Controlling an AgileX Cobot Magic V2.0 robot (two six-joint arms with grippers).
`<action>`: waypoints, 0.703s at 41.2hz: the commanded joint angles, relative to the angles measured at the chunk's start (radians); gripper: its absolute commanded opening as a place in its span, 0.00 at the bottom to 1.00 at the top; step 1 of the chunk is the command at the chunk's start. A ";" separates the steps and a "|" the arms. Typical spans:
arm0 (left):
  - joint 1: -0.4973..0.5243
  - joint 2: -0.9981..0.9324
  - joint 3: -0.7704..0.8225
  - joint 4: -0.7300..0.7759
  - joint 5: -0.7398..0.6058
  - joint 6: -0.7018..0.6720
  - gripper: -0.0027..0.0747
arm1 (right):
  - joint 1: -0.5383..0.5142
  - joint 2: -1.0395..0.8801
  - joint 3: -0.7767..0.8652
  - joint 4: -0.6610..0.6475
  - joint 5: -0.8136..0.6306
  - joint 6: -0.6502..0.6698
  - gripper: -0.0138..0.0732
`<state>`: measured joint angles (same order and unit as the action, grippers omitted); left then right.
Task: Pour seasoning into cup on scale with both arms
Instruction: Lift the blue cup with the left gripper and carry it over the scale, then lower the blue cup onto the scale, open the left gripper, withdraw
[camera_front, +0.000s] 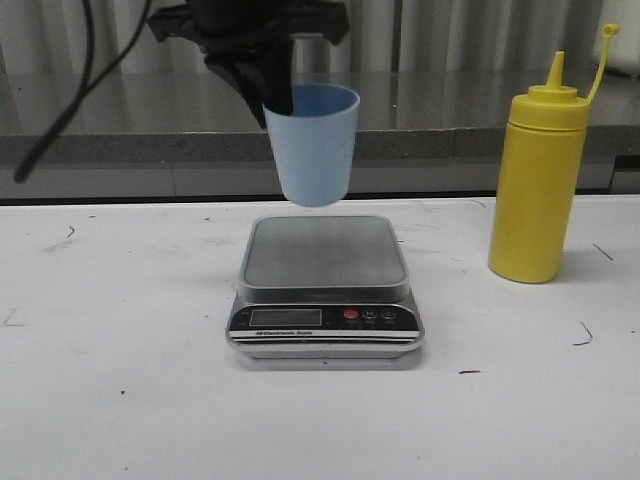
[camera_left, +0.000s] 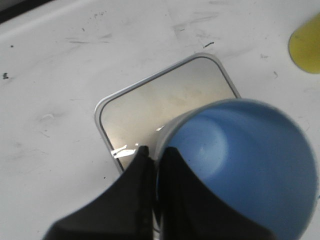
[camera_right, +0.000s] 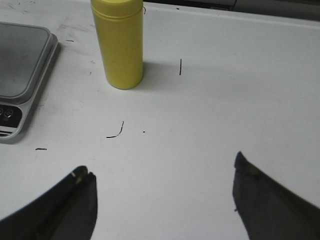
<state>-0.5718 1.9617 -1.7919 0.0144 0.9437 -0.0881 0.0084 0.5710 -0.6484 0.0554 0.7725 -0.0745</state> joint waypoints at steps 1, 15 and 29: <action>-0.008 -0.012 -0.058 0.011 -0.023 -0.015 0.01 | -0.002 0.009 -0.033 -0.001 -0.064 -0.012 0.83; -0.008 0.037 -0.076 -0.001 -0.033 -0.015 0.01 | -0.002 0.009 -0.033 -0.001 -0.064 -0.012 0.83; -0.008 0.037 -0.076 -0.035 -0.021 -0.015 0.50 | -0.002 0.009 -0.033 -0.001 -0.064 -0.012 0.83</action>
<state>-0.5742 2.0500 -1.8355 0.0000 0.9525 -0.0906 0.0084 0.5710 -0.6484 0.0554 0.7725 -0.0745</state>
